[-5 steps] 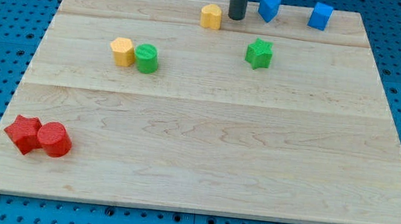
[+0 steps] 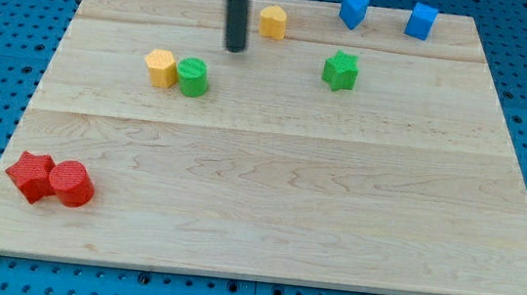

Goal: Push the hexagon into the green circle

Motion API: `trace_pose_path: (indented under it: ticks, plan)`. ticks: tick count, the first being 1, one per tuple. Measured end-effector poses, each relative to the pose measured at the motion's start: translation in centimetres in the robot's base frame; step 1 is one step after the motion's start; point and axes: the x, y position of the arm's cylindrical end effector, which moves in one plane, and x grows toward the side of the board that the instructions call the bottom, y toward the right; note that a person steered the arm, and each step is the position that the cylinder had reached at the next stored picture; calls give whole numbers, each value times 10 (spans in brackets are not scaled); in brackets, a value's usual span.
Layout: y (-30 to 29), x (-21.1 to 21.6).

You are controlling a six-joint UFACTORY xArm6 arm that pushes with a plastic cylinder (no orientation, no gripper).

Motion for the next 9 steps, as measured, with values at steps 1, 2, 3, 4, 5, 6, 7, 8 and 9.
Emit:
trace_pose_path:
  ticks: [1,2,3,4,5,6,7,8,9]
  plan:
    - [-45,44]
    - [-86,96]
    - [-97,126]
    - [-93,181]
    - [-33,170]
    - [-30,127]
    - [-26,118]
    - [-17,114]
    - [11,99]
